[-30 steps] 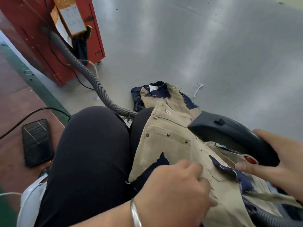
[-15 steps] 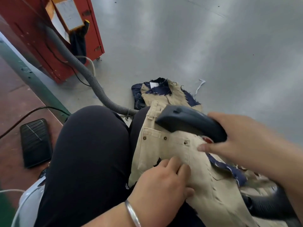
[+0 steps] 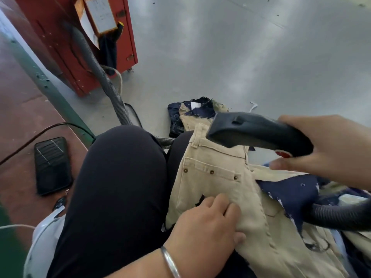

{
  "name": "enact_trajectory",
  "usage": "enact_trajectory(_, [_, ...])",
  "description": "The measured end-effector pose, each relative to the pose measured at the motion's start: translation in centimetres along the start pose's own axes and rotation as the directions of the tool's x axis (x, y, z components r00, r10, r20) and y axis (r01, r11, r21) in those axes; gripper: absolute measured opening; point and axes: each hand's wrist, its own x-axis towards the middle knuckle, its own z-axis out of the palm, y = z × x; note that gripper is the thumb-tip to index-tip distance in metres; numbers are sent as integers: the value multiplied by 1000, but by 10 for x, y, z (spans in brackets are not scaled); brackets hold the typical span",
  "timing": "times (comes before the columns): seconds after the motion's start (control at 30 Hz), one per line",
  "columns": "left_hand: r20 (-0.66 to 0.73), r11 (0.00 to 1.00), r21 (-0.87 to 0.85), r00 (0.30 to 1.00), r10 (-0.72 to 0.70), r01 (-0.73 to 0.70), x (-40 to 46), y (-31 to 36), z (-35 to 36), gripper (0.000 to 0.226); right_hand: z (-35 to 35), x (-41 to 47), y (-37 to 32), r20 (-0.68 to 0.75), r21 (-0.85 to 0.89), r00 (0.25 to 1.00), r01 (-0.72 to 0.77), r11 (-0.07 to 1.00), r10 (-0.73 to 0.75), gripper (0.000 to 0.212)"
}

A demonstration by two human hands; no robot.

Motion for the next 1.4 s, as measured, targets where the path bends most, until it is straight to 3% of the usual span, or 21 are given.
enact_trajectory(0.1, [-11,1000,-17,1000,7,-7,1,0,2,29,14,-6,-12,104,-140,994,-7,990,21,42])
enact_trajectory(0.23, [13,1000,7,1000,28,-28,2,-3,1,29,20,12,-36,70,-160,998,5,987,7,42])
enact_trajectory(0.37, [21,1000,11,1000,19,-19,2,-4,-3,40,28,47,-66,19,-112,997,72,991,-71,36])
enact_trajectory(0.57, [49,998,-13,997,-53,54,-4,-1,-12,41,-8,85,-47,-190,119,980,-34,992,57,37])
enact_trajectory(0.67, [-112,979,-26,972,-205,203,-2,-22,-26,29,-20,54,-21,-189,265,977,-51,963,103,31])
enact_trajectory(0.7, [-144,950,0,940,-310,314,1,-32,-32,39,-20,40,-14,-166,280,978,-78,957,129,32])
enact_trajectory(0.77, [-109,865,142,876,-470,482,9,-48,-43,79,-16,16,4,-104,331,973,-162,930,206,39])
enact_trajectory(0.8, [-58,865,110,872,-486,490,9,-52,-44,90,-13,5,17,-77,364,967,-198,910,242,47])
enact_trajectory(0.9, [78,814,-373,889,-452,446,10,-38,-47,83,-6,-17,74,-114,448,932,-261,855,345,69])
enact_trajectory(0.97, [3,826,-457,930,-369,329,5,-34,-56,67,1,-29,108,-151,494,915,-258,830,374,76])
enact_trajectory(1.07, [-172,897,-388,939,-297,212,-17,-52,-80,55,6,-40,120,-141,507,915,-260,822,377,76])
enact_trajectory(1.17, [-208,920,-236,908,-363,314,-50,-69,-101,59,1,-40,89,-87,479,932,-270,835,351,80])
enact_trajectory(1.3, [-128,831,-132,822,-555,540,-93,-83,-109,70,-2,-35,62,-46,442,954,-245,863,295,89])
enact_trajectory(1.4, [-273,823,148,823,-499,548,-94,-82,-115,42,-6,-36,62,-76,420,956,-226,879,282,85])
